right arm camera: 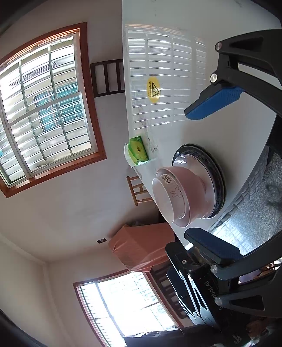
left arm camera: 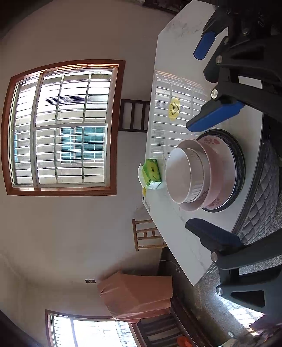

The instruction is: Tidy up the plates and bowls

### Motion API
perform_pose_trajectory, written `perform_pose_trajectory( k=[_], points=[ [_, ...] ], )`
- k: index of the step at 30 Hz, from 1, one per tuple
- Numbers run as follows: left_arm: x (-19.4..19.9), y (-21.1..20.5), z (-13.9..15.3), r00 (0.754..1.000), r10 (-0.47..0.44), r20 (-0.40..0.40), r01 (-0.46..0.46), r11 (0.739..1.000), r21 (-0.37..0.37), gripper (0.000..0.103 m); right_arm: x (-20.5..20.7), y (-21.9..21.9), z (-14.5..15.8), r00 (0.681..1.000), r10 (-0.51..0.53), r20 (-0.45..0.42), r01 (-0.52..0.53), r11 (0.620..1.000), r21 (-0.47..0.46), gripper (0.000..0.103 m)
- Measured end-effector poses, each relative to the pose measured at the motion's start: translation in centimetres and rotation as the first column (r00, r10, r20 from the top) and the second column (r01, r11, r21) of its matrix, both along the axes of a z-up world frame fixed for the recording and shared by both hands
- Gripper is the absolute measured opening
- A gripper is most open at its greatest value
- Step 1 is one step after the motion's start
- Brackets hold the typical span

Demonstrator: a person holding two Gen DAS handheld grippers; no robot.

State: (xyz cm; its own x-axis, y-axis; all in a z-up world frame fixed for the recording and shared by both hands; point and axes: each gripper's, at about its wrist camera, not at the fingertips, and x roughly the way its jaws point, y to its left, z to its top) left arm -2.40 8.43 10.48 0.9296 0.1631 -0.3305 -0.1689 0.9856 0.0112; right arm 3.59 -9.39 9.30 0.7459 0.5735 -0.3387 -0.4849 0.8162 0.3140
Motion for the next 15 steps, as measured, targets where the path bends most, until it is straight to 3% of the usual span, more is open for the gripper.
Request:
perform_pose_trajectory(
  k=[12, 15],
  points=[
    [-0.9, 0.6, 0.6, 1.0, -0.005, 0.011, 0.005, 0.999, -0.041, 0.086, -0.6, -0.9, -0.2, 1.0, -0.009, 0.003, 0.009, 1.0, 0.013, 0.101],
    [-0.5, 0.6, 0.4, 0.999, -0.037, -0.028, 0.035, 0.998, -0.059, 0.087, -0.6, -1.6, -0.5, 1.0, -0.02, -0.008, 0.02, 1.0, 0.007, 0.102]
  ],
)
